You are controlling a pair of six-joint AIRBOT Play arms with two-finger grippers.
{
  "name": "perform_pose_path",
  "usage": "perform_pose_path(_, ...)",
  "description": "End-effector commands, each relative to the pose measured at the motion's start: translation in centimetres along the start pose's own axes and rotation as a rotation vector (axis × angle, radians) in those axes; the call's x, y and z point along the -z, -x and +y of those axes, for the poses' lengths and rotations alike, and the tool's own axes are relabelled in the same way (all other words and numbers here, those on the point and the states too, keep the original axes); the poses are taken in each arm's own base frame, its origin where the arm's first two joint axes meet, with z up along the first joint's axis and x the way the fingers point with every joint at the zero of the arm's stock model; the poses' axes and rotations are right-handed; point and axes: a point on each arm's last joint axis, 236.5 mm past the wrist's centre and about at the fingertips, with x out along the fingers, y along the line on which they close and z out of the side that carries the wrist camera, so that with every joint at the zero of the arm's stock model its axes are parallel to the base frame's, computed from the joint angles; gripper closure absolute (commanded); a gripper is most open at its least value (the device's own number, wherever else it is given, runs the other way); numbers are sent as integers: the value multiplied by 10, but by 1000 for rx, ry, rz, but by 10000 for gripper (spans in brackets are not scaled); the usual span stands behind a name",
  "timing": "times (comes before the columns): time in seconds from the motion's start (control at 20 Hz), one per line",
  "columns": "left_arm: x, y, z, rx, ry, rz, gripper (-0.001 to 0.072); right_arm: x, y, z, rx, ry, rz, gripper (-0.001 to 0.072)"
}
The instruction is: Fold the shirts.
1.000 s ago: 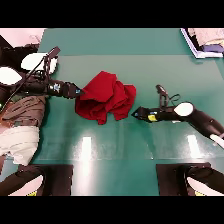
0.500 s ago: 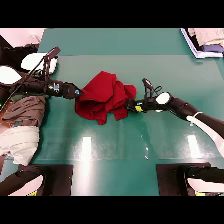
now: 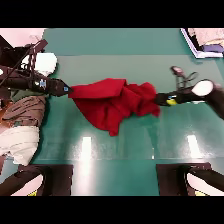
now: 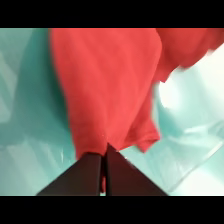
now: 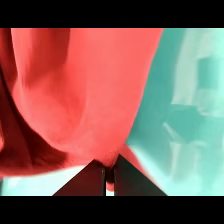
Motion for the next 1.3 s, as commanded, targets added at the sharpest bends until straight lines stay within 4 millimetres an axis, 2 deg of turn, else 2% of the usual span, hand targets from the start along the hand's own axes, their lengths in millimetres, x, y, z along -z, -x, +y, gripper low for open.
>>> perform_pose_path(0.0,31,-16,1,5,1,93,685,-11,42,-47,103,-47,-80,692)
perform_pose_path(0.05,37,-22,4,6,18,103,685,-14,43,-51,107,-56,-95,676)
perform_pose_path(0.1,44,-26,7,4,32,118,685,-14,44,-54,111,-66,-96,481)
perform_pose_path(0.15,50,-29,8,5,40,133,685,-11,46,-58,114,-80,-85,319)
perform_pose_path(0.3,56,-30,9,9,43,154,684,19,61,-66,116,-149,-5,318)
perform_pose_path(0.35,56,-30,9,8,43,154,684,33,63,-61,95,-187,1,318)
perform_pose_path(0.4,54,-30,9,6,43,146,684,43,60,-47,25,-226,-6,319)
perform_pose_path(0.55,42,-32,14,-12,44,93,684,54,41,1,-183,-185,-73,318)
perform_pose_path(0.65,40,-32,14,-14,44,85,684,62,23,17,-232,-191,-63,318)
perform_pose_path(0.75,41,-32,14,-14,43,86,684,74,-1,30,-241,-125,6,318)
perform_pose_path(0.9,42,-32,15,-17,42,91,684,67,-26,53,-233,-5,21,318)
perform_pose_path(1.15,42,-32,16,-19,40,91,684,56,-48,58,-220,20,69,327)
perform_pose_path(1.2,42,-32,16,-20,40,92,685,59,-50,58,-221,19,89,339)
perform_pose_path(1.25,42,-32,16,-19,40,92,684,64,-51,58,-225,22,116,399)
